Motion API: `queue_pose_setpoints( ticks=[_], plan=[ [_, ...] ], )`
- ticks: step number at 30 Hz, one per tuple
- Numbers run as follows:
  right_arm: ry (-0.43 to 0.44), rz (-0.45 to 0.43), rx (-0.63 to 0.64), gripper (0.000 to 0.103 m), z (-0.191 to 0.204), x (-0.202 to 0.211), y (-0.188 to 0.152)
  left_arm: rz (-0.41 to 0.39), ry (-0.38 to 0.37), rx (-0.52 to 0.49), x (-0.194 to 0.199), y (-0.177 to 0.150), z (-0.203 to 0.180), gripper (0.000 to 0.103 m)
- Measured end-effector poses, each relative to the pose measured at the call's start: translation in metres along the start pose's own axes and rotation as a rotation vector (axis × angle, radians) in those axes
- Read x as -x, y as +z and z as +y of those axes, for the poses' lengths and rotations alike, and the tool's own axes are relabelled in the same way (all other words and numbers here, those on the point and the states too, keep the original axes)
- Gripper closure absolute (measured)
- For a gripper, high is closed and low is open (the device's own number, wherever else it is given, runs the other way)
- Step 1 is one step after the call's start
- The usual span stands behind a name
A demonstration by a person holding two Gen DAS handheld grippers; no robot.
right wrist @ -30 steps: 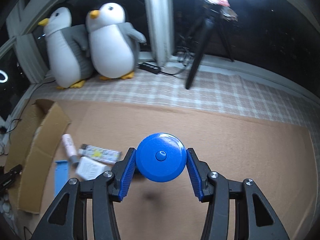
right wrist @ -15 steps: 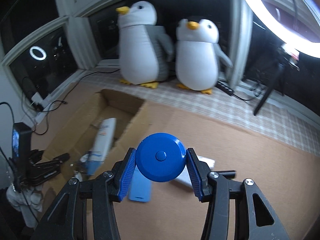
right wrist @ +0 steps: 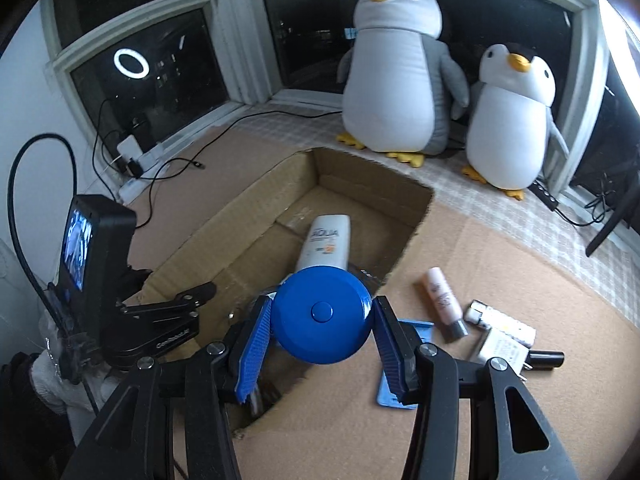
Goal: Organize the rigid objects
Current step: 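Carry the tape measure with the right gripper and drop it into the box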
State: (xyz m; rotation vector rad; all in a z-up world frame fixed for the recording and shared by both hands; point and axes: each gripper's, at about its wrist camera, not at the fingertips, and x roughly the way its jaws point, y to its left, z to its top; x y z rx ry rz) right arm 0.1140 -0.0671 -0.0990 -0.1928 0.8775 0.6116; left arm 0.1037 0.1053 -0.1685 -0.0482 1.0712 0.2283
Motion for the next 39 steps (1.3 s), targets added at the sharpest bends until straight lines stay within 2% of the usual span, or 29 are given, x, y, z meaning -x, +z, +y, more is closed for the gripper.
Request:
queue_pose_setpoints(
  ticks=[12,27,37,39],
  plan=[
    [0.024,0.029,0.091,0.057,0.040,-0.014,-0.012,-0.002,-0.004,0.001,0.000,-0.001,0.003,0.061],
    [0.023,0.035,0.121,0.056,0.053,-0.020,-0.012,-0.003,-0.005,0.001,0.000,-0.001,0.003,0.061],
    [0.011,0.028,0.131,0.036,0.054,-0.019,-0.013,-0.004,-0.007,0.001,0.000,-0.001,0.005,0.061],
    [0.011,0.026,0.127,0.035,0.054,-0.018,-0.014,-0.004,-0.007,0.001,0.000,-0.001,0.004,0.061]
  ],
)
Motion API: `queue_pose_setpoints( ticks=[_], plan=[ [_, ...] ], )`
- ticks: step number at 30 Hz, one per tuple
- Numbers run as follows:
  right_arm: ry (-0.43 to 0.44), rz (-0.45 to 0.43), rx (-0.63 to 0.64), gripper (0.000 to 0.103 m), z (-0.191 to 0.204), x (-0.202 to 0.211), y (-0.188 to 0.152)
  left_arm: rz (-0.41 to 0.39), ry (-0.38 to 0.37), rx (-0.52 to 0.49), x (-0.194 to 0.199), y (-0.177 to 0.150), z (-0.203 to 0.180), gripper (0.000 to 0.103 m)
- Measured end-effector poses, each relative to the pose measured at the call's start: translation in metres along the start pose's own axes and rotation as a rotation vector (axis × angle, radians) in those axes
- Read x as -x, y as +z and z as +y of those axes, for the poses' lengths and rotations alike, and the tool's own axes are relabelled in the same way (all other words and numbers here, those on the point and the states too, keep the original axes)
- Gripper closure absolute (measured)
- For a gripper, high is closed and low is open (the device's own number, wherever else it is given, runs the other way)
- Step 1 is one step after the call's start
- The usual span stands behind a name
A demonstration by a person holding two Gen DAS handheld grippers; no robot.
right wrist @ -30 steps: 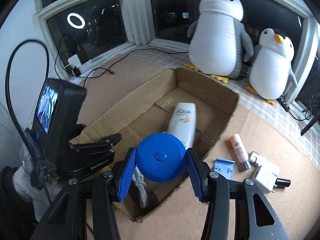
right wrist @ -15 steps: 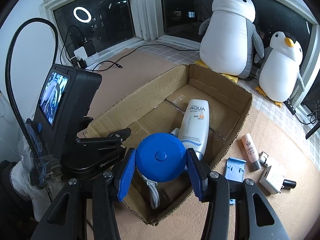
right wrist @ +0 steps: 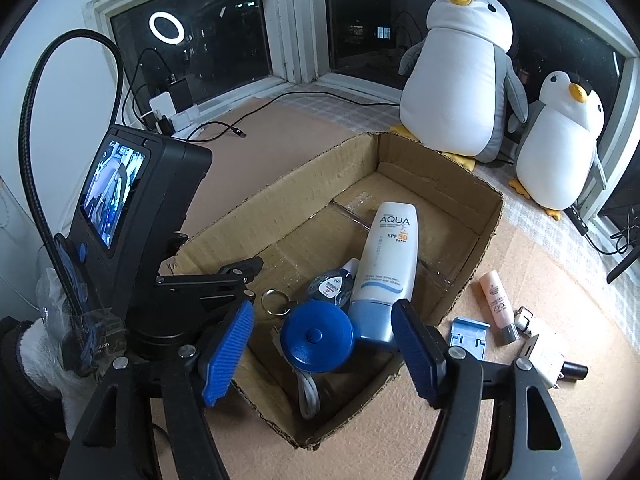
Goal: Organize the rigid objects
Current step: 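Carry the tape measure with the right gripper and drop it into the box, then move the right gripper to the blue phone stand and close on it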
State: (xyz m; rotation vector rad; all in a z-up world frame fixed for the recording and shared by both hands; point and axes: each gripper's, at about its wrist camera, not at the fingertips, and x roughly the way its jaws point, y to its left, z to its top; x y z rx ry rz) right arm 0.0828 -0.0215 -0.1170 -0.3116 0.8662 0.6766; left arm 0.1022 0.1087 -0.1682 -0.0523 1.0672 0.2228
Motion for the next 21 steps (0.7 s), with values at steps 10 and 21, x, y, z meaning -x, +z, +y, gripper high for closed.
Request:
queue_pose_setpoints(
  ticks=[10,21],
  plan=[
    [-0.014,-0.032,-0.101,0.035,-0.030,0.021,-0.015,0.000,-0.001,0.000,0.000,-0.001,0.001,0.061],
    [-0.105,-0.027,-0.266,0.035,-0.098,0.047,-0.056,-0.001,0.000,-0.001,0.000,0.000,0.001,0.061]
  ],
)
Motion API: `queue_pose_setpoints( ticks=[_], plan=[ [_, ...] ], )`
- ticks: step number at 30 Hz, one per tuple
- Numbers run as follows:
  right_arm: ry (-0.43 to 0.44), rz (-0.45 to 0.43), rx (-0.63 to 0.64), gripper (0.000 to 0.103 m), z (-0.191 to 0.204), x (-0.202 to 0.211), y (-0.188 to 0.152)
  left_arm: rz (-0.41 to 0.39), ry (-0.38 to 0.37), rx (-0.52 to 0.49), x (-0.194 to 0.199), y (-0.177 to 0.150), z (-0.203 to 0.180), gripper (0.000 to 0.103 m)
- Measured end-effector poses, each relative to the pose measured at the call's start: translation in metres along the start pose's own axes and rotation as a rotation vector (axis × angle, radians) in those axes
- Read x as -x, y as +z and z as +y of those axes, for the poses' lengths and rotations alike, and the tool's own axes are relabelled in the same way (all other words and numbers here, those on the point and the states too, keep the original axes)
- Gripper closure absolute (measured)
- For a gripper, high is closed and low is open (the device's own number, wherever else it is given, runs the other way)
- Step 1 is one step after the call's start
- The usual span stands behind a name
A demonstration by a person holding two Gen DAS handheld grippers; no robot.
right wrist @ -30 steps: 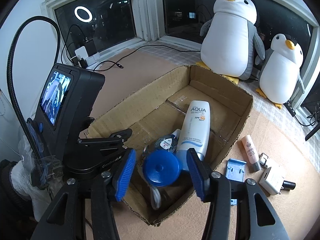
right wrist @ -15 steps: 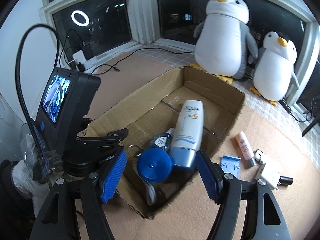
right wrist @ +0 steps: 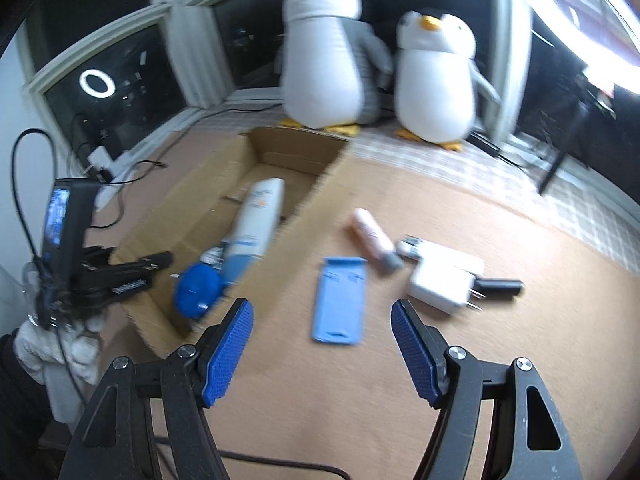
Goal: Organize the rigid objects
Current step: 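Move the right gripper to the blue phone stand and close on it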
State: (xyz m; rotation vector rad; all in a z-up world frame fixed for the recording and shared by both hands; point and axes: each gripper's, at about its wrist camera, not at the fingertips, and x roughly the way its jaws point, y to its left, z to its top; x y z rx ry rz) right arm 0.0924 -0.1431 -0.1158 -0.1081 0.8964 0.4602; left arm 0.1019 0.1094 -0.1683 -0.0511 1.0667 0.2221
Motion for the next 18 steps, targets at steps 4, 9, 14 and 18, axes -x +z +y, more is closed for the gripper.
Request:
queue_pose_setpoints(
  ticks=[4,9,14,18],
  plan=[
    [-0.018,0.016,-0.037,0.035,-0.019,-0.002,-0.005,-0.001,0.000,0.001,0.000,0.000,0.000,0.061],
    [-0.023,0.034,-0.027,0.035,-0.019,-0.013,-0.009,0.000,-0.001,0.001,0.000,0.000,0.001,0.061],
    [-0.057,0.036,-0.023,0.036,-0.008,-0.035,-0.009,0.000,-0.003,0.002,0.000,0.000,0.001,0.061],
    [-0.077,0.057,0.001,0.043,0.001,-0.054,-0.008,0.000,-0.008,0.004,0.001,-0.001,0.002,0.061]
  ],
)
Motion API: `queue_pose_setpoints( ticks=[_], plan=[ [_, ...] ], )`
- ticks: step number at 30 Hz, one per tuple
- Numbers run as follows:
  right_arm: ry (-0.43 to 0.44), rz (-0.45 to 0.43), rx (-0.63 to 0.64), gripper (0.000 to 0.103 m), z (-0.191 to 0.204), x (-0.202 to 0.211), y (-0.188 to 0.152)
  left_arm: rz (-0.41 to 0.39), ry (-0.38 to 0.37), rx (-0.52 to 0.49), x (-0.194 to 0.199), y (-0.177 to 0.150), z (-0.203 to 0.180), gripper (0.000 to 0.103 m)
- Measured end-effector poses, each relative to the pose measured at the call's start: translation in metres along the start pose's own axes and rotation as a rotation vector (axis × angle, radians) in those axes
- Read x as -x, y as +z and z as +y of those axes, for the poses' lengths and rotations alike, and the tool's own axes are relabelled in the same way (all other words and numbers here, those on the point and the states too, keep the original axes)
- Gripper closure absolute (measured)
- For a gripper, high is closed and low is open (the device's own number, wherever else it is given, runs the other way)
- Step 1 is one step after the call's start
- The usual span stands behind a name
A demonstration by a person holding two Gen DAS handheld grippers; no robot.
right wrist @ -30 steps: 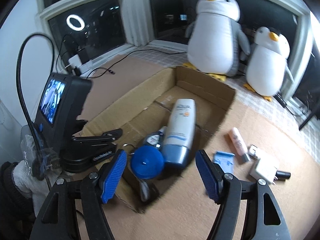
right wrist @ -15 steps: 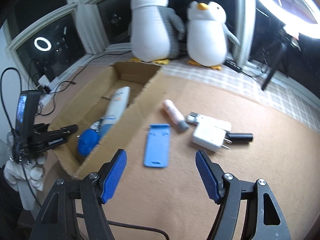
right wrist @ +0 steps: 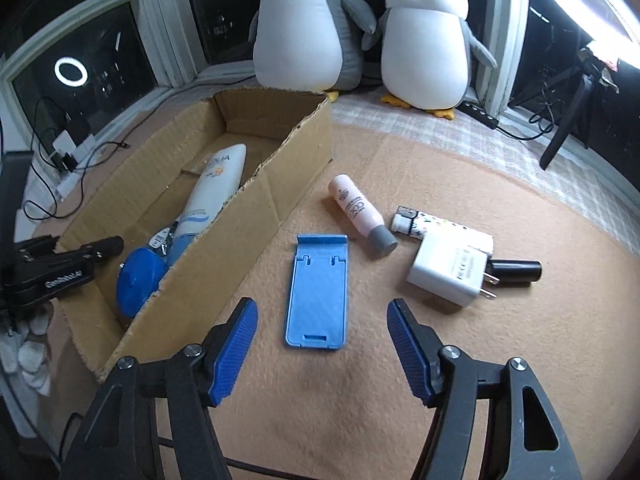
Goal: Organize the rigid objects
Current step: 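Move the right gripper to the blue phone stand and close on it, then lift the phone stand with the right gripper and release it into the box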
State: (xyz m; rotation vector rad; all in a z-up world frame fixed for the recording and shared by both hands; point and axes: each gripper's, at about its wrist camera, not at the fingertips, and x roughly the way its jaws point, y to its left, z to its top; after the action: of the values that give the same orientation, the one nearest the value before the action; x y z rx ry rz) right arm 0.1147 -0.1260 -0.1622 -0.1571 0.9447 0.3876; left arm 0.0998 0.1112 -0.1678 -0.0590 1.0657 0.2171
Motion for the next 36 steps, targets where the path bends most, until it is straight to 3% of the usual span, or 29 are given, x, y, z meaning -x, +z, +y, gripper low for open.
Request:
queue_pose_setpoints(
  ticks=[4,11,17,36],
  plan=[
    [-0.012,0.033,0.016,0.054,0.005,-0.014,0.002,0.000,-0.003,0.001,0.000,0.000,0.000,0.061],
    [-0.020,0.068,0.038,0.057,0.010,-0.026,0.004,-0.001,-0.006,0.002,0.000,0.000,0.002,0.061],
    [-0.023,0.073,0.044,0.070,0.007,-0.029,0.006,-0.002,-0.004,0.000,0.000,0.000,0.002,0.061],
    [0.001,0.055,0.058,0.070,0.002,-0.014,-0.004,-0.003,-0.005,-0.001,0.000,-0.001,0.003,0.061]
  ],
)
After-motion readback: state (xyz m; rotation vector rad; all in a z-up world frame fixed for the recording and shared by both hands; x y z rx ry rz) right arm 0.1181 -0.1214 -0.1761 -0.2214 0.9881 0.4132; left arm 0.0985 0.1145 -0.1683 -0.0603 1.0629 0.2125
